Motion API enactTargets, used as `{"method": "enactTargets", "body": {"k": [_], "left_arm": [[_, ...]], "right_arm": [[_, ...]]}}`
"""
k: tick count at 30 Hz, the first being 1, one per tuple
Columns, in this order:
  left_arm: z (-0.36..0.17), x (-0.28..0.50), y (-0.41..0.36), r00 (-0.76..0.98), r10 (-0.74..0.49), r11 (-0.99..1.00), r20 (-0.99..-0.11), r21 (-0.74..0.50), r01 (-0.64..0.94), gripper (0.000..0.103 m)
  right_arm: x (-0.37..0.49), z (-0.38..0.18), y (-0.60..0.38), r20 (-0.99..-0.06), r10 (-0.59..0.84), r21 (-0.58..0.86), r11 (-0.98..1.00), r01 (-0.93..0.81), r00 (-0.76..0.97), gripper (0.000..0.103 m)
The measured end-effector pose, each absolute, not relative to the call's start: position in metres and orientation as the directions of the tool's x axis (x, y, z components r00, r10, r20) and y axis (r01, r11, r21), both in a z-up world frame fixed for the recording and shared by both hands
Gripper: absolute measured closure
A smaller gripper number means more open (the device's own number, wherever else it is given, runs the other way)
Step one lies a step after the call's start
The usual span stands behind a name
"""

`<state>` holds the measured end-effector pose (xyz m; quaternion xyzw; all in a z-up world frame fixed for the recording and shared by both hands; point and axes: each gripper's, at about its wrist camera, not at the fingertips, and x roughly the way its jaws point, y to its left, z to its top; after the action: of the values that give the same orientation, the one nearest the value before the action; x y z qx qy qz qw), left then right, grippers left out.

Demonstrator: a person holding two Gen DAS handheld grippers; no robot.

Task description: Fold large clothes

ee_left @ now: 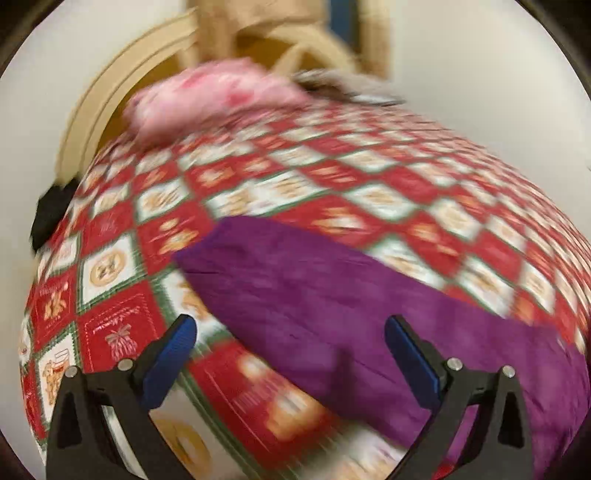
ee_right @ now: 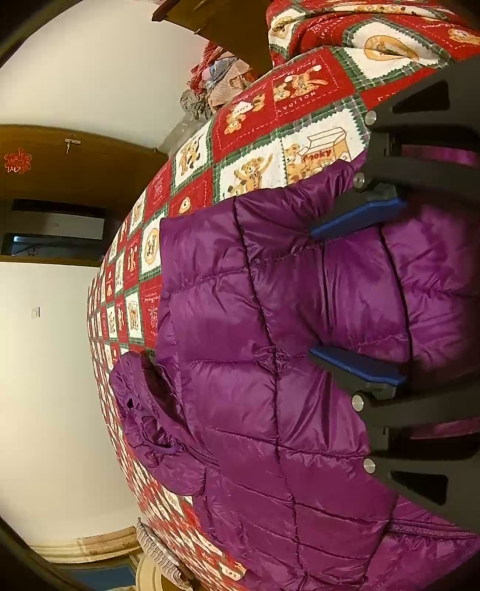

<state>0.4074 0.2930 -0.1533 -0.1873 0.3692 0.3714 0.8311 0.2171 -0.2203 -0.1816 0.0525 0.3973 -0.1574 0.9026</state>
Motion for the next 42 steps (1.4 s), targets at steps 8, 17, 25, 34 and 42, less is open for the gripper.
{"method": "enactTargets", "body": {"k": [8,17,25,34,42], "left_arm": [[-0.190,0.426,0.318,0.413,0.445,0.613,-0.795,-0.066,-0.787,0.026],[-0.181,0.422,0.319,0.488,0.446,0.666,-0.750,-0.085,-0.741,0.096],[-0.106,0.417,0.272,0.621,0.509,0.727,-0.596,-0.087,-0.681,0.096],[-0.019,0.416,0.112,0.890,0.284,0.952,-0.358,-0.010,-0.307,0.096],[-0.025,0.404,-0.051,0.950,-0.040,0.993,-0.310,0.093,0.073,0.096]], "right_arm": [[0.217,-0.182,-0.219,-0.732,-0.251,-0.041,0.944,0.326,0.633,0.040],[0.216,-0.183,-0.218,-0.730,-0.250,-0.041,0.945,0.325,0.636,0.040],[0.214,-0.183,-0.220,-0.726,-0.236,-0.022,0.947,0.322,0.646,0.039],[0.212,-0.183,-0.222,-0.721,-0.221,0.001,0.948,0.320,0.657,0.038],[0.211,-0.184,-0.223,-0.717,-0.215,0.012,0.947,0.320,0.664,0.038]]}}
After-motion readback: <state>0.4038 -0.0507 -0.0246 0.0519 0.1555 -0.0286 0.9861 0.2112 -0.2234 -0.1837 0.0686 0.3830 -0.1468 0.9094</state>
